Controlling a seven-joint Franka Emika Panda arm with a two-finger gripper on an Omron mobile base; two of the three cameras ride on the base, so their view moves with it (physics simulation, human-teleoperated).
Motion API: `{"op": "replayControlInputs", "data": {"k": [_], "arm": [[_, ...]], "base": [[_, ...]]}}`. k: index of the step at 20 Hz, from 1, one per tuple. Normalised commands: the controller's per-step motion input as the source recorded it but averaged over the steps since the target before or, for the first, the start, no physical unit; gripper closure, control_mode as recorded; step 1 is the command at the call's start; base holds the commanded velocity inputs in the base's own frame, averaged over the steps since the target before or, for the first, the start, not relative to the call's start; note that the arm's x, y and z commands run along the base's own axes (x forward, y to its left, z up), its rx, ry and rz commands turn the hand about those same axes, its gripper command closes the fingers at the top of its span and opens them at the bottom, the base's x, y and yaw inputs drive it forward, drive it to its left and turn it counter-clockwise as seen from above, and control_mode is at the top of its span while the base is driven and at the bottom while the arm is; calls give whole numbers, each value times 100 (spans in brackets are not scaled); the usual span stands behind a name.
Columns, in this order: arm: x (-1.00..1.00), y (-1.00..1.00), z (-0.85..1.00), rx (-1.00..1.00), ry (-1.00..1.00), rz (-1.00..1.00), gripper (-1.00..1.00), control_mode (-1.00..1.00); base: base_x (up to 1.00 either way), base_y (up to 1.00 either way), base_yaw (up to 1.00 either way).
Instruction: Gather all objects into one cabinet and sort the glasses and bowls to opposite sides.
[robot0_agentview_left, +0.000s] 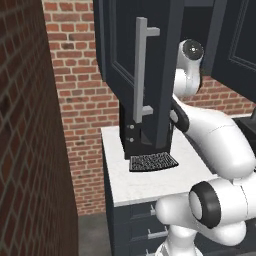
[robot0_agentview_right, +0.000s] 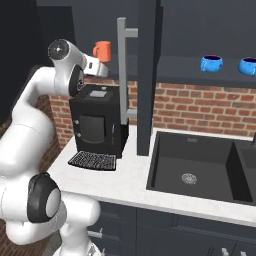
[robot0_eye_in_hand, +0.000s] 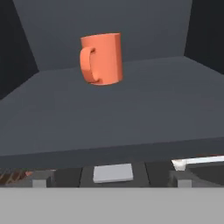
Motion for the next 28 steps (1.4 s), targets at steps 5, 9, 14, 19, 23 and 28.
{"op": "replayControlInputs", "data": {"k": [5, 9, 14, 19, 23, 28], "arm": [[21, 0, 49, 0, 1, -5, -100, -100], [26, 9, 4, 0, 3, -9, -100, -100], [42, 0, 0, 0, 1, -8, -100, -100], [31, 0, -5, 0, 0, -5, -100, -100], [29, 0, 0, 1, 0, -2, -100, -100], [32, 2, -5, 0, 0, -1, -100, -100]], "base": [[0, 0, 0], [0, 0, 0], [0, 0, 0], [0, 0, 0], [0, 0, 0], [0, 0, 0]]}}
